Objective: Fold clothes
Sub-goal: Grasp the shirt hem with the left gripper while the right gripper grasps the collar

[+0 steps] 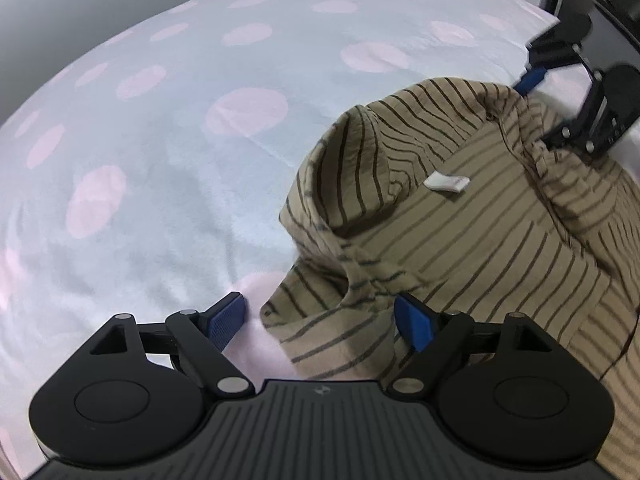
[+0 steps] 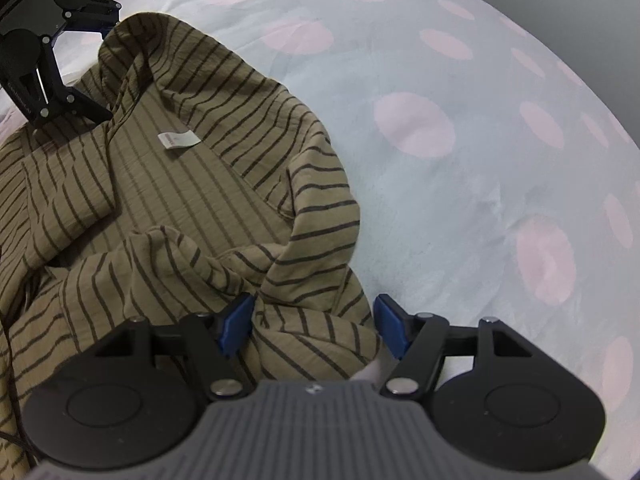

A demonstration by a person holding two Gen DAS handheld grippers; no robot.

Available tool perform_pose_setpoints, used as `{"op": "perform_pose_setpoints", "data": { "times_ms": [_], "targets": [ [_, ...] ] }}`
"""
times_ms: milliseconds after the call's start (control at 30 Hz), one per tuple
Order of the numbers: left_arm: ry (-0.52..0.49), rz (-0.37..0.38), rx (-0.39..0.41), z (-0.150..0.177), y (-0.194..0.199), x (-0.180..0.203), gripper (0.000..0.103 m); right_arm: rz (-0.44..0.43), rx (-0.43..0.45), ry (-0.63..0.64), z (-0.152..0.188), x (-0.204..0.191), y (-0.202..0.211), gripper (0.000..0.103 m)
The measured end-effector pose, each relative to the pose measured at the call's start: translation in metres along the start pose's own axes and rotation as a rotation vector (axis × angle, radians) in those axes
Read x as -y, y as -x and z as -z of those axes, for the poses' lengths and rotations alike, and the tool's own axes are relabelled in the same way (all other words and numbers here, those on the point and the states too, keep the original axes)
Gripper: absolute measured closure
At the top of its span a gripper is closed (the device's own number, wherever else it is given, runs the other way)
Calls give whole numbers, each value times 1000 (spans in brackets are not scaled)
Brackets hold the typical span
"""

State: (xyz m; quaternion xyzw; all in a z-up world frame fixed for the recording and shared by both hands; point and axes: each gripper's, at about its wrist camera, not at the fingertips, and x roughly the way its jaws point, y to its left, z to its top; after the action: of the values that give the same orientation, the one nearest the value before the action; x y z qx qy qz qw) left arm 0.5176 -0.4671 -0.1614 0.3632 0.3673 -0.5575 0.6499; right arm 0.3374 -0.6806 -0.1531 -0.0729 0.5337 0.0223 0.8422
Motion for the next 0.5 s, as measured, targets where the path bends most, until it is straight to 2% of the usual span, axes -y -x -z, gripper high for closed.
{"op": "perform_pose_setpoints", "data": {
  "times_ms": [67, 233, 300, 333, 367, 400, 433, 467, 500],
  "targets": [
    [14, 7, -2, -2, -1, 1, 31, -1, 0, -1, 0, -3, 1, 39],
    [-15, 10, -6, -4, 2, 9, 53, -5, 6, 2, 2, -13, 6, 58],
    [-22, 4, -6, -5, 3, 14, 59, -6, 8, 3, 3, -16, 7, 72],
    [-25, 0, -4, -5, 3, 17, 67, -8, 10, 3, 3, -19, 8, 77],
    [-24, -4, 2, -5, 4, 19, 76, -6, 15, 3, 4, -22, 10, 86],
    [-23, -12, 6, -5, 6, 23, 80, 5, 19, 6, 4, -25, 11, 91],
    [-25, -17, 7, -6, 6, 26, 90, 16, 23, 8, 4, -29, 13, 92],
    [-28, -23, 8, -7, 7, 30, 95, 27, 27, 10, 5, -33, 15, 93],
    [-35, -40, 8, -7, 9, 35, 96, 37, 32, 9, 4, -36, 17, 94]
  ]
}}
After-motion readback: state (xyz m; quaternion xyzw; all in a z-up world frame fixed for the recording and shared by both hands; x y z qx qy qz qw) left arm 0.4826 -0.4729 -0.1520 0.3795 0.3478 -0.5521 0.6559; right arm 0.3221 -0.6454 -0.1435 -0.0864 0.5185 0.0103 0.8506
